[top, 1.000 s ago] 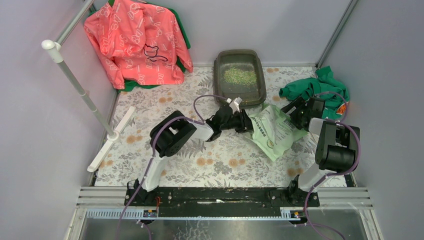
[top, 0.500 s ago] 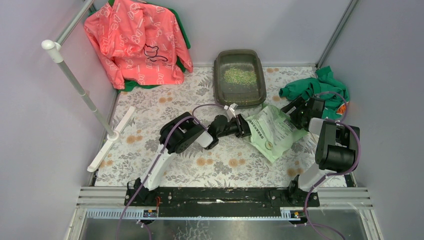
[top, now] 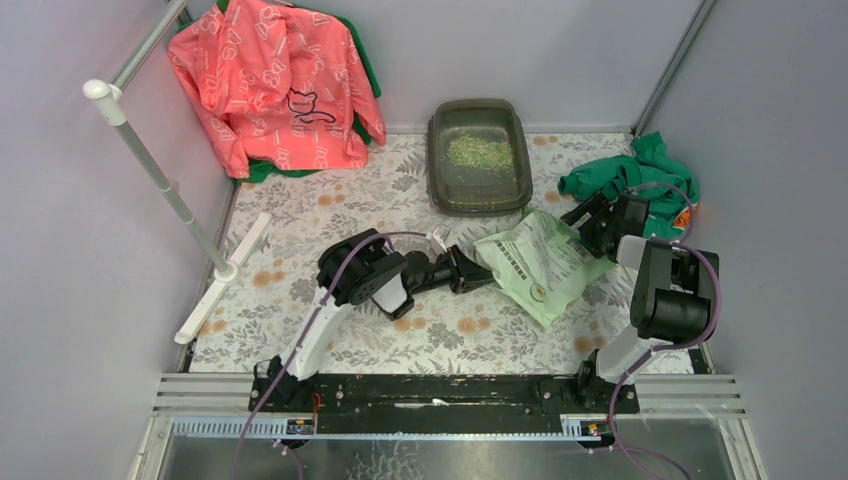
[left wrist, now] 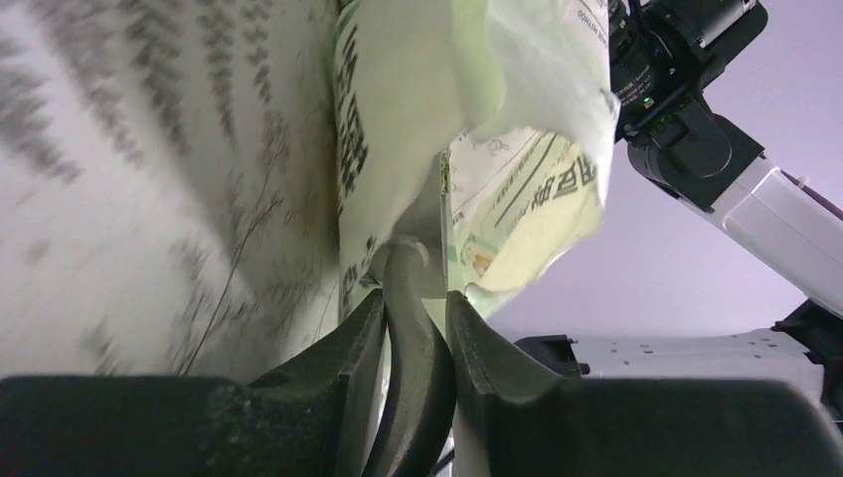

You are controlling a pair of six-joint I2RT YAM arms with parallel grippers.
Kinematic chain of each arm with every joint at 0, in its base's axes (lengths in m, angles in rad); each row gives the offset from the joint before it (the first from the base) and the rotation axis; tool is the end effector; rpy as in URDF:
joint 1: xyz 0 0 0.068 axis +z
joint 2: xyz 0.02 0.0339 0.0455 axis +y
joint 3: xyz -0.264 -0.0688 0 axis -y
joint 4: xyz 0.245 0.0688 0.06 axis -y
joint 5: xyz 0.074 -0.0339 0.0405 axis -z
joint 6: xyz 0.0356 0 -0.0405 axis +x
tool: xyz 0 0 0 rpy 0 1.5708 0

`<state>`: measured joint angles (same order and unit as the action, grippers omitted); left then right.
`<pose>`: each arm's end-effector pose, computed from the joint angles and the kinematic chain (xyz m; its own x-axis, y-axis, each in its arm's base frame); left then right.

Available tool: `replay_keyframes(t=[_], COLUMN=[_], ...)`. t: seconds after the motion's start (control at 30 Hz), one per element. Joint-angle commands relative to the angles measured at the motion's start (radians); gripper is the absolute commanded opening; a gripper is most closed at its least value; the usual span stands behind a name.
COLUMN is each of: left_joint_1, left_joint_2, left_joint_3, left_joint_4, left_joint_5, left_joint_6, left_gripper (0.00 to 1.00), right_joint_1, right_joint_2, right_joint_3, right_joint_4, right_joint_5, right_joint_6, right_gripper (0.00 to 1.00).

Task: Fill the litter box with clean litter
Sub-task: 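Scoop the cat litter from the cat litter bag.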

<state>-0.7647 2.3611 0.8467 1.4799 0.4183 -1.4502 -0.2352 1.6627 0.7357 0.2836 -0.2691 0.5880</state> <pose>0.2698 -0.2789 0.0544 -0.9218 -0.3727 -0.1063 0.0866 0.0692 -0.9938 0.3192 -0.0668 0.1515 -0.4756 0.6638 -0.5772 0.3384 0.7437 0.5765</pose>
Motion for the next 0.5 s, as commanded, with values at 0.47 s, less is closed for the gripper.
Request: replay_keyframes(t=[0.47], left_joint_1=[0.166], left_joint_2=[-0.272], left_joint_3=[-0.499], left_joint_4=[0.112], left_joint_5=[0.028], left_joint_6=[0.136], left_gripper=[0.00], right_joint_1=[0.040], right_joint_2=[0.053], right_joint_3=[-0.038], right_joint_4=[-0.111], right_joint_5=[-0.029], right_joint_6=[-0.001], right_gripper=[0.89])
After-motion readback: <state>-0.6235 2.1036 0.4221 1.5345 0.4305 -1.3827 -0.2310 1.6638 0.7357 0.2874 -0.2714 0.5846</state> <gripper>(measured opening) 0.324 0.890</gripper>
